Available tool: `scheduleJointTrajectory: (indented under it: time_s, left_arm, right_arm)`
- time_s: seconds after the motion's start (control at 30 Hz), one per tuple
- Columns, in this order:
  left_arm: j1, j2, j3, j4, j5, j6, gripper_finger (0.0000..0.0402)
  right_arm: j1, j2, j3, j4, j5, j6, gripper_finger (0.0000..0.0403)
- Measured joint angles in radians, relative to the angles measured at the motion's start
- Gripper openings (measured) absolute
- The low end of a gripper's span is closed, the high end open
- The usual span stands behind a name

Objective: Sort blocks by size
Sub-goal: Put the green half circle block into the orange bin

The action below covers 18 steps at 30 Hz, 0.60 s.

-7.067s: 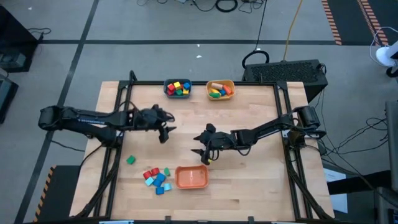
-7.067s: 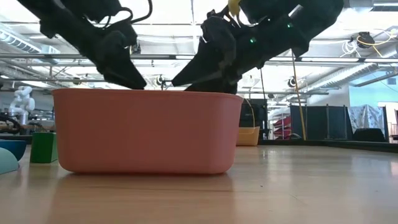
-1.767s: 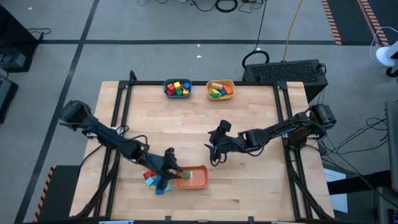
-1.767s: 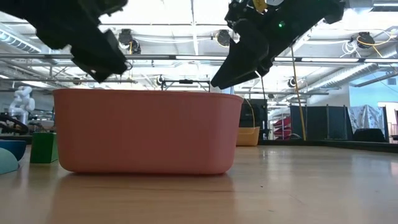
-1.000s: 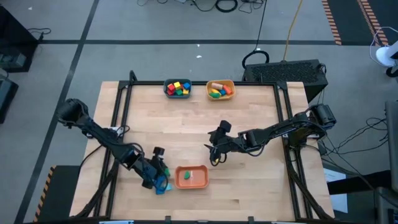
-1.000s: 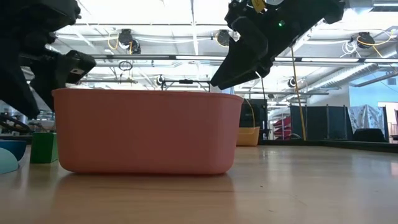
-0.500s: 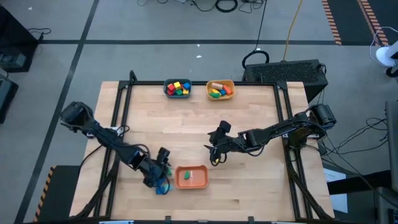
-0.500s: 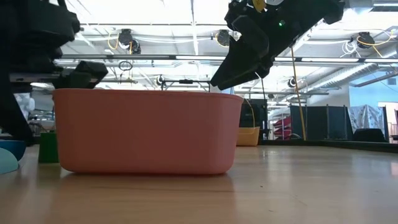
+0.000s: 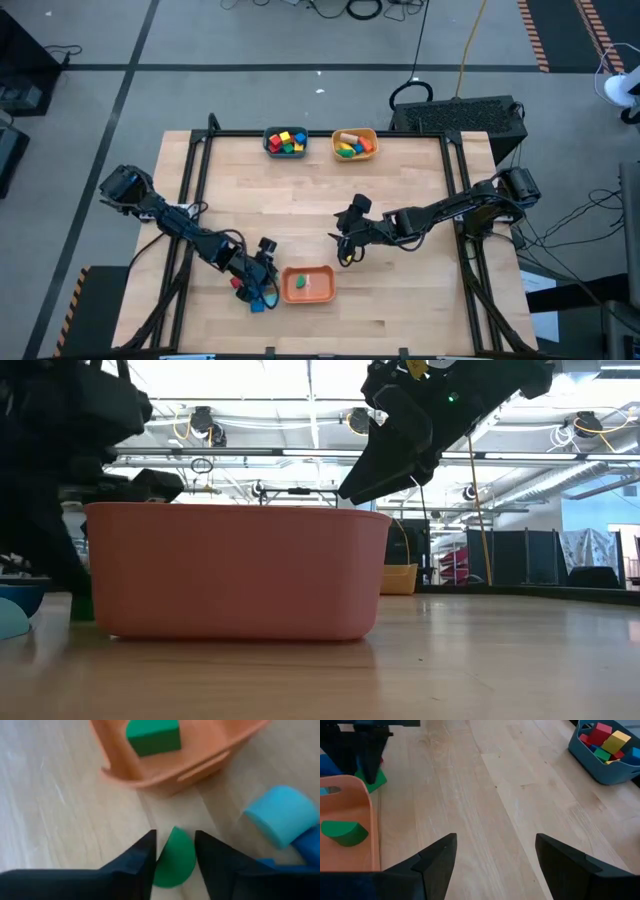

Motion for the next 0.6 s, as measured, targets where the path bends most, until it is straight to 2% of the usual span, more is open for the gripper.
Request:
scheduleJointTrajectory:
  time_s: [0.23,0.47,0.6]
  left_arm:
    - [0.001,-0.001,0.001,-0.012,0.006,-0.084,0.0050]
    - [0.000,0.000,-0.001,-0.056,0.005,-0.128,0.0011]
    - [0.000,0.000,0.015,-0.073,-0.026,-0.129,0.0008]
  right_arm:
    - [0.000,0.000,0.000,0.000,0.000,0.000,0.0256]
    - [0.000,0.000,0.000,0.000,0.000,0.000,0.0256]
    - [0.000,0.000,0.000,0.000,0.000,0.000,0.0256]
